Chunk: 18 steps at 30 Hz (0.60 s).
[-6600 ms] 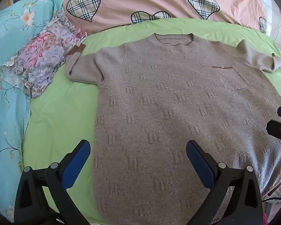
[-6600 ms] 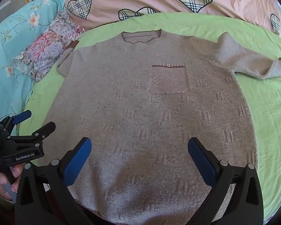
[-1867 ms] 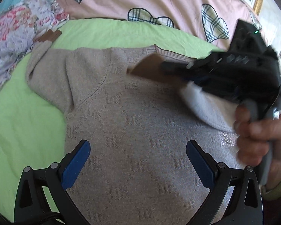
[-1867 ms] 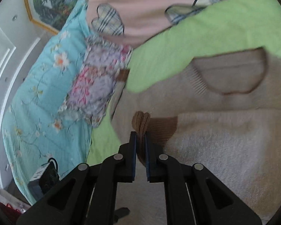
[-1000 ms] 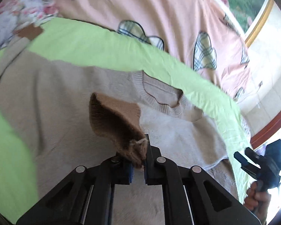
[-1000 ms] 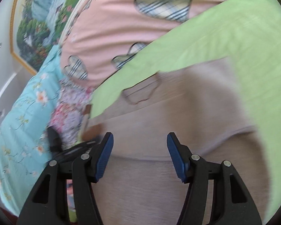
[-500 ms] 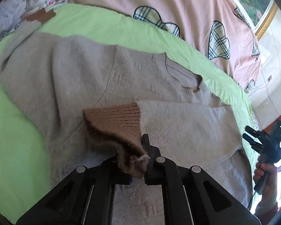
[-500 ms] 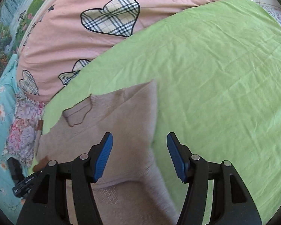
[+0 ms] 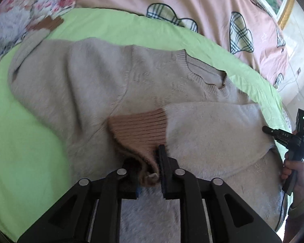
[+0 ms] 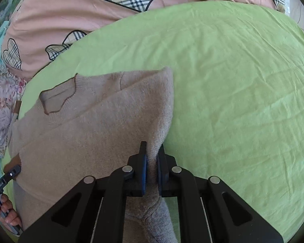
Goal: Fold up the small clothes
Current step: 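Open the right gripper and release the sleeve on the sweater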
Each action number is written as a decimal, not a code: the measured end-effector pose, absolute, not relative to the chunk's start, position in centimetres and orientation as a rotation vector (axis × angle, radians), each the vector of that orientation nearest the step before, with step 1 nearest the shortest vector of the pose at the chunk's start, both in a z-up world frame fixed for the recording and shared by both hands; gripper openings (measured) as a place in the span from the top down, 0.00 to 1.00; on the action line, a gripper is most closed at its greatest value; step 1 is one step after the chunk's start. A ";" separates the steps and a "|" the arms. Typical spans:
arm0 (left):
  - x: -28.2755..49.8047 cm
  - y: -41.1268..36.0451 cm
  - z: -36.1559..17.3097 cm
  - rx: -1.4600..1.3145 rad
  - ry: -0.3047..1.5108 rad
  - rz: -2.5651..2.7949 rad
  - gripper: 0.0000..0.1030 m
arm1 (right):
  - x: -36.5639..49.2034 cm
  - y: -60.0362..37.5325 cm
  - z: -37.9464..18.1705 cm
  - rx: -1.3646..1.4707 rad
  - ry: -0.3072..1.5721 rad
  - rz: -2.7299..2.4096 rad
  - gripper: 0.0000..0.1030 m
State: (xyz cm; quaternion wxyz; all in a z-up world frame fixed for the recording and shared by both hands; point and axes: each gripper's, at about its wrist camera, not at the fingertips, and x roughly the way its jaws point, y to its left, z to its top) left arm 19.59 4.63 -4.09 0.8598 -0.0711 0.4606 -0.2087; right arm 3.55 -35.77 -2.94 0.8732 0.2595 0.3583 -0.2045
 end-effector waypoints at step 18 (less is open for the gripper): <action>25.2 14.6 -0.2 -0.088 0.870 -0.097 0.40 | -0.2 -23.9 -1.4 0.638 0.697 -0.079 0.56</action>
